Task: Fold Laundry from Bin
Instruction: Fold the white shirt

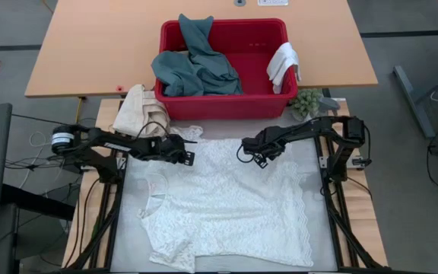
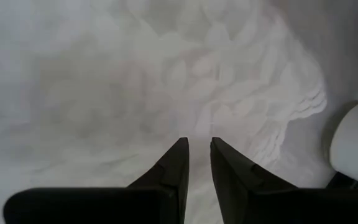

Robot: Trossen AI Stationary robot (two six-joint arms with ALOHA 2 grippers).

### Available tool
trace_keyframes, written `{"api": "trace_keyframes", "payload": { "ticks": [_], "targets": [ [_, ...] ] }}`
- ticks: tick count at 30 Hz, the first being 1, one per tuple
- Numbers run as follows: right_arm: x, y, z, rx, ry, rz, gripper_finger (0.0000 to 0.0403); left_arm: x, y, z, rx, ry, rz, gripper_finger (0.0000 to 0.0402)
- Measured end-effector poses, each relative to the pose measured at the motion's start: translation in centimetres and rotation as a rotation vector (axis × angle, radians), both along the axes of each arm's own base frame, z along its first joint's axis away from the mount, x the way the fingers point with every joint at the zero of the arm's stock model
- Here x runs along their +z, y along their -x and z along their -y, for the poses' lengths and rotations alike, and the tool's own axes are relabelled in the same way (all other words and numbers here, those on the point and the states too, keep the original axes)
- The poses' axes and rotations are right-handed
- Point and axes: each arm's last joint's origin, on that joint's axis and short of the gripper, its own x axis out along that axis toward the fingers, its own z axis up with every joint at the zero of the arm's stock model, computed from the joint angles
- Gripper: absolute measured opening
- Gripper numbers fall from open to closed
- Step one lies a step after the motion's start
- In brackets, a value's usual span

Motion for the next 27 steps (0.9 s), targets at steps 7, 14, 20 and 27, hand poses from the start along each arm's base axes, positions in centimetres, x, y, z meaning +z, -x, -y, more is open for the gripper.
{"api": "trace_keyframes", "payload": {
  "ticks": [7,14,20,27],
  "targets": [
    [-1.3,1.5,1.4,-0.023,-0.025,-0.05,0.0093,-0.2,-0.1,-0.8,0.014,-0.001,0.021,0.0],
    [-1.3,1.9,3.0,-0.023,-0.02,-0.055,0.0093,0.2,0.1,-1.7,0.054,-0.004,0.046,0.0],
    [-0.7,2.1,3.3,-0.036,-0.012,-0.03,0.0093,2.3,0.2,-1.7,0.051,-0.037,0.129,0.0],
    [1.8,2.6,3.1,-0.035,0.023,0.072,0.0093,6.0,0.7,-1.6,0.046,-0.125,0.254,0.0]
  ]
}}
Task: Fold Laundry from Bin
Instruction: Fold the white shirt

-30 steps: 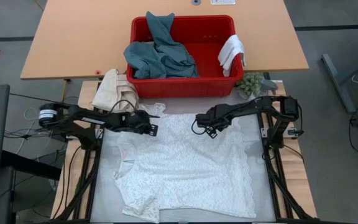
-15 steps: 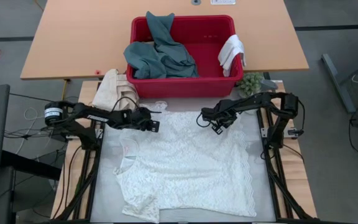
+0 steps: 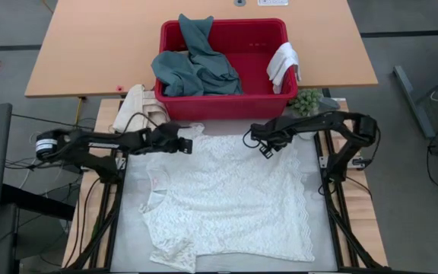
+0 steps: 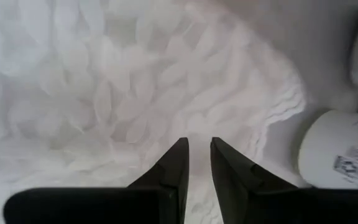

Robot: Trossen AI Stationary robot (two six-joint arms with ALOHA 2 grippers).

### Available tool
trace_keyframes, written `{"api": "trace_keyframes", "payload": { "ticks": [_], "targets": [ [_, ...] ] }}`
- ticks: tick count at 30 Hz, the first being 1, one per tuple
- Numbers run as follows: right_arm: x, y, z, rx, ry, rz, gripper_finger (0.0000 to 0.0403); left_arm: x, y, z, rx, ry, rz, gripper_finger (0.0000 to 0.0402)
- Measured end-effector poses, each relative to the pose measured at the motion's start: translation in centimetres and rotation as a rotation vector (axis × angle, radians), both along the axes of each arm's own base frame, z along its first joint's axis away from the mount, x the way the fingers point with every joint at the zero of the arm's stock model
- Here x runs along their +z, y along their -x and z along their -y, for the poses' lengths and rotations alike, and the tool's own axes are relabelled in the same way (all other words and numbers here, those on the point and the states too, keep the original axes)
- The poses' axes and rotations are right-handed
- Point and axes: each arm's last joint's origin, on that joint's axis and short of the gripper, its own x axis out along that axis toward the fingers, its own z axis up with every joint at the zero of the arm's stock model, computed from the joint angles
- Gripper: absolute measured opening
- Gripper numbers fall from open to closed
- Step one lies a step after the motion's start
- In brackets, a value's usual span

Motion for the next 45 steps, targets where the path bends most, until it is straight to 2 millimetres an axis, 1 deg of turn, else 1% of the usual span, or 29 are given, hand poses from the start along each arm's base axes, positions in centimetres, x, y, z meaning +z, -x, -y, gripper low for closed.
{"api": "trace_keyframes", "payload": {
  "ticks": [4,8,12,14,16,18,22,24,26,28,31,34,37,40,45],
  "targets": [
    [2.1,0.7,-0.3,0.008,0.031,0.083,0.0093,1.7,0.7,0.2,-0.039,-0.067,0.049,0.0],
    [4.3,1.2,-0.5,0.079,0.04,0.192,0.0093,3.8,1.5,0.6,-0.132,-0.164,0.118,0.0013],
    [6.2,1.2,-0.3,0.212,-0.02,0.369,0.0097,5.8,2.5,1.2,-0.218,-0.243,0.203,0.0051],
    [6.9,1.0,-0.2,0.298,-0.041,0.444,0.011,6.6,3.0,1.5,-0.279,-0.278,0.235,0.0077],
    [7.2,0.7,-0.1,0.383,-0.051,0.484,0.0133,6.9,3.6,1.8,-0.32,-0.279,0.234,0.0103],
    [7.3,0.4,-0.1,0.482,-0.054,0.499,0.0163,6.7,4.1,2.0,-0.352,-0.261,0.197,0.0129],
    [6.5,-0.4,0.3,0.668,-0.037,0.43,0.0234,5.3,5.0,2.3,-0.36,-0.193,0.041,0.017],
    [5.7,-0.8,0.8,0.687,-0.038,0.41,0.0261,4.5,5.5,2.2,-0.324,-0.136,-0.041,0.0182],
    [4.7,-1.3,1.5,0.669,-0.049,0.392,0.0276,3.8,6.0,1.9,-0.24,-0.086,-0.124,0.0186],
    [3.7,-1.7,2.3,0.647,-0.063,0.372,0.0281,3.2,6.8,1.7,-0.124,-0.049,-0.206,0.0187],
    [3.0,-2.3,3.7,0.64,-0.072,0.343,0.0282,3.2,7.1,1.3,-0.013,-0.099,-0.248,0.0187],
    [3.1,-2.8,4.9,0.728,-0.056,0.303,0.0282,3.0,7.2,0.8,0.002,-0.147,-0.292,0.0187],
    [3.5,-3.1,5.8,0.855,-0.037,0.247,0.0282,2.7,7.1,0.3,-0.031,-0.11,-0.297,0.0187],
    [3.8,-2.8,6.9,0.93,-0.046,0.191,0.0282,2.5,6.1,-0.4,-0.09,-0.104,-0.239,0.0187],
    [3.4,-1.0,8.4,0.948,-0.115,0.116,0.0282,2.4,3.1,-2.0,-0.215,-0.199,-0.065,0.0187]
  ]
}}
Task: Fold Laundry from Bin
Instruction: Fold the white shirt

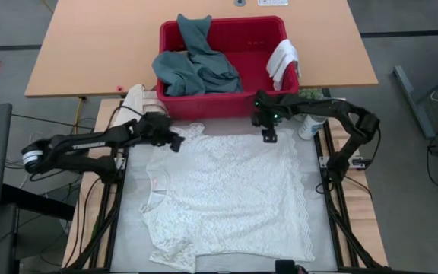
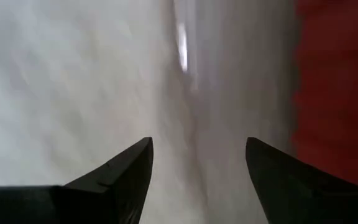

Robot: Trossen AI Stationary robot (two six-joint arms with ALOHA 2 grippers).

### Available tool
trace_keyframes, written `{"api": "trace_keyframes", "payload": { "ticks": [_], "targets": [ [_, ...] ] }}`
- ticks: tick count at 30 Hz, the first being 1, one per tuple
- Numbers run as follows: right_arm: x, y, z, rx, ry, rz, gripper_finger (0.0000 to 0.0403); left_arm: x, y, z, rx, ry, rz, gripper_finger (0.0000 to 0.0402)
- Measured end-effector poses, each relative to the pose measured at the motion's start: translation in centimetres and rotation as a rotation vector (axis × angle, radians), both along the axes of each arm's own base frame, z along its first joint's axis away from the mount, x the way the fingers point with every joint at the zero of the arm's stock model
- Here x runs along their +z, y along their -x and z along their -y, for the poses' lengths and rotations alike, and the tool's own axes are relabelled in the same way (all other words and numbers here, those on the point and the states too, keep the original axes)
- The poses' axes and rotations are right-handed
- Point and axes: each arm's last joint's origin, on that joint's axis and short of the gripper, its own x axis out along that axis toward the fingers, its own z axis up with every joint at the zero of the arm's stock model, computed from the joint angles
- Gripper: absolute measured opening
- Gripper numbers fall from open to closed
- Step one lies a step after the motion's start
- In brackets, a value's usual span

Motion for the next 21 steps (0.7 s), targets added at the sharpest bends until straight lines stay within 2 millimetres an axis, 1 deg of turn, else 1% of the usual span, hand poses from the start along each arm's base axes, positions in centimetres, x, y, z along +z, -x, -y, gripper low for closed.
{"api": "trace_keyframes", "payload": {
  "ticks": [2,5,11,15,18,21],
  "targets": [
    [-0.1,0.6,0.4,0.01,-0.003,-0.031,0.0282,-0.2,-1.3,-0.5,-0.062,-0.031,0.05,0.0187],
    [-0.1,1.3,0.8,0.003,-0.019,-0.064,0.0282,-0.4,-3.2,-1.4,-0.126,-0.056,0.019,0.0187],
    [-0.2,2.4,1.4,0.0,-0.046,-0.105,0.0282,-0.7,-7.3,-3.7,-0.262,-0.116,-0.188,0.0187],
    [-0.2,2.6,1.5,0.005,-0.049,-0.113,0.0282,-0.6,-9.8,-5.6,-0.32,-0.141,-0.346,0.0187],
    [-0.2,2.6,1.5,0.004,-0.051,-0.114,0.0282,-0.2,-11.0,-6.6,-0.346,-0.162,-0.474,0.0187],
    [-0.2,2.7,1.5,0.011,-0.058,-0.124,0.0282,-0.6,-11.6,-7.2,-0.363,-0.206,-0.6,0.0187]
  ]
}}
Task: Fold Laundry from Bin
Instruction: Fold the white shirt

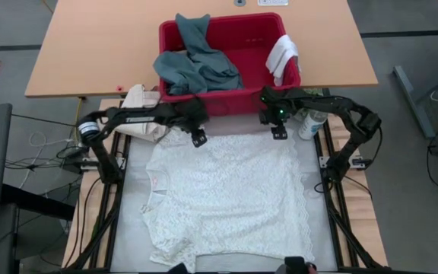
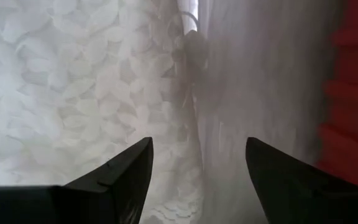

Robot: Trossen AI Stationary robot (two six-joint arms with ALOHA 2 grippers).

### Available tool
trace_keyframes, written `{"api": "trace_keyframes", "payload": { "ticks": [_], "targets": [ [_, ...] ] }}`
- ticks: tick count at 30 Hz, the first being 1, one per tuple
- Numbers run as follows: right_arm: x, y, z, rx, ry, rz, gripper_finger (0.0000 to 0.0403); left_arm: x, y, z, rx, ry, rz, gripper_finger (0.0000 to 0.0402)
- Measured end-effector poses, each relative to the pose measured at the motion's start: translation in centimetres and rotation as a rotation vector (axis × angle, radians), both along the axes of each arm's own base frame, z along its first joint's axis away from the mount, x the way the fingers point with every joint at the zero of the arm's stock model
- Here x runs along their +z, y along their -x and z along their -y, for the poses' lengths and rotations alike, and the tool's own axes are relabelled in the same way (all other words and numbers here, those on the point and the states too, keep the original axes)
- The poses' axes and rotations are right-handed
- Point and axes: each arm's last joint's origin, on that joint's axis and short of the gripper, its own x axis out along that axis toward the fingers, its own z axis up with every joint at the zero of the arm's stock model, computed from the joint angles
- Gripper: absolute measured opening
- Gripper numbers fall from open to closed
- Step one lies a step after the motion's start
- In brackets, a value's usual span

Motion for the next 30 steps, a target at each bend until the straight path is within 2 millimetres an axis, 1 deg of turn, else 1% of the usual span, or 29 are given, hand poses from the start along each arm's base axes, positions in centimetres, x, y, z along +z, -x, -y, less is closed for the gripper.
{"api": "trace_keyframes", "payload": {
  "ticks": [3,7,11,16,20,23,26,30],
  "targets": [
    [0.0,0.1,0.0,0.0,-0.007,-0.005,0.0282,-0.8,-0.3,-0.3,-0.065,-0.026,-0.035,0.0187],
    [0.0,0.1,-0.1,0.006,-0.014,-0.008,0.0282,-1.9,-0.1,-0.6,-0.143,-0.048,-0.103,0.0187],
    [-0.1,0.0,-0.2,0.033,-0.05,0.02,0.0282,-1.9,0.5,-1.4,-0.198,-0.016,-0.088,0.0187],
    [0.0,0.0,-0.2,0.092,-0.047,0.02,0.0282,-1.9,1.1,-2.1,-0.261,0.03,-0.059,0.0187],
    [-0.1,0.0,-0.2,0.097,-0.059,0.023,0.0282,-1.9,1.1,-2.0,-0.337,0.029,-0.054,0.0187],
    [-0.6,-0.2,-0.3,0.096,-0.076,0.01,0.0282,-2.0,1.1,-1.9,-0.345,0.037,-0.064,0.0187],
    [-1.0,-0.5,-0.5,0.101,-0.088,-0.003,0.0282,-2.2,1.4,-1.5,-0.357,0.064,-0.11,0.0187],
    [-1.0,-0.8,-0.4,0.112,-0.069,0.016,0.0282,-2.3,1.6,-1.3,-0.377,0.078,-0.136,0.0187]
  ]
}}
